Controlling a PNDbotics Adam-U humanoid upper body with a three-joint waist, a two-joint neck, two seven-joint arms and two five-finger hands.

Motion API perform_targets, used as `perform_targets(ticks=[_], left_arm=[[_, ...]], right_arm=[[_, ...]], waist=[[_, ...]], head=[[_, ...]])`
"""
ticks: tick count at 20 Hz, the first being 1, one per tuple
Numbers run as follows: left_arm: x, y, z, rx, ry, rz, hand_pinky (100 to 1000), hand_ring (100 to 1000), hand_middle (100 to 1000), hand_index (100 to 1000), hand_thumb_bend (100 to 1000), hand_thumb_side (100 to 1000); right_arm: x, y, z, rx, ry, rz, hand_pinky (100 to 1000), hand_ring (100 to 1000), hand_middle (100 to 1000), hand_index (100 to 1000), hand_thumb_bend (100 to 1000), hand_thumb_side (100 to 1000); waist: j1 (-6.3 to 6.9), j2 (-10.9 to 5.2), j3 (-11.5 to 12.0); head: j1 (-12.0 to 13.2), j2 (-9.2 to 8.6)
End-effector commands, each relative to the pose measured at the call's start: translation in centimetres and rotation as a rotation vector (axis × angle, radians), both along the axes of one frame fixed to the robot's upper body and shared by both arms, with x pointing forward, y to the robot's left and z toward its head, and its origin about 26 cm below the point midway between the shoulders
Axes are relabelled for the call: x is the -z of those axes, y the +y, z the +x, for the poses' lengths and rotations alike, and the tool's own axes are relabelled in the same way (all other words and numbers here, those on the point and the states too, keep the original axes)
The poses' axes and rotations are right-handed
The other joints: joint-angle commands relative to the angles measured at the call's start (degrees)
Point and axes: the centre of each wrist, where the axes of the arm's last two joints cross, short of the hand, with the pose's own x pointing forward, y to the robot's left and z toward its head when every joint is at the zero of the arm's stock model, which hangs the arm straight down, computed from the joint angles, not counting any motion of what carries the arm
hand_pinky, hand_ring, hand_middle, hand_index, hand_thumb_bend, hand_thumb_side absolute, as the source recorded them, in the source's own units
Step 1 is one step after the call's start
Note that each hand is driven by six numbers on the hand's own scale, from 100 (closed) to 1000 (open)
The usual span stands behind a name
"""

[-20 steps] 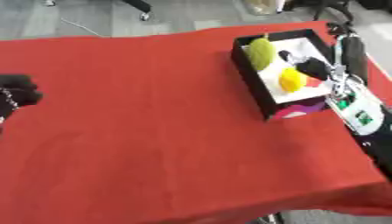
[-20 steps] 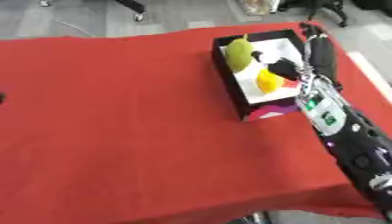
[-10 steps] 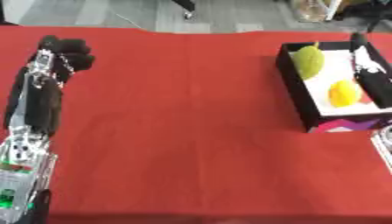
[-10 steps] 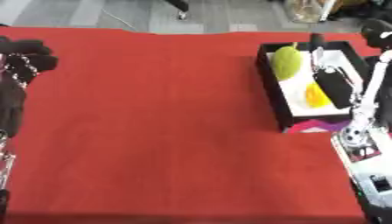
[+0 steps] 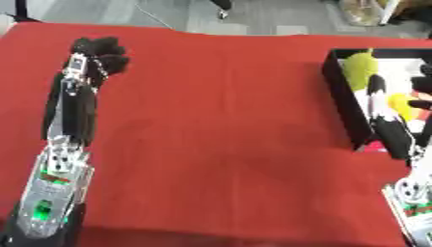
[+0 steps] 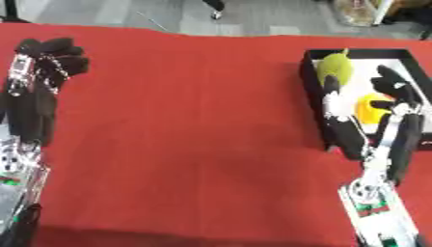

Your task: Pick up the objects with one hand, pass them to the other hand, and then place them into the box on the other side of the table.

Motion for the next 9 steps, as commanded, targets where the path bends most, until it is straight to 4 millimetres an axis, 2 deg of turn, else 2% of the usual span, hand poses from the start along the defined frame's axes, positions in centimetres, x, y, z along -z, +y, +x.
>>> perform_targets(ticks=[1,9], left_arm=[[-0.4,-0.2,-0.1,-0.004,-0.028,0.002,764,694,657,798,104,1000],[0.2,-0.8,-0.1,-0.011,-0.012,0.011,773,710,676,863,131,1000]], right_arm=[[0.4,0.4,0.1,-0.017,-0.02,0.016,564,678,606,745,492,567],[2.1,1.4,0.0,-0.048,-0.008,0.04,556,666,596,730,486,547]], waist=[[0.08,-0.45,0.0],[0.18,-0.3,-0.2]], head=[[-0.3,-0.16],[-2.0,-0.16]])
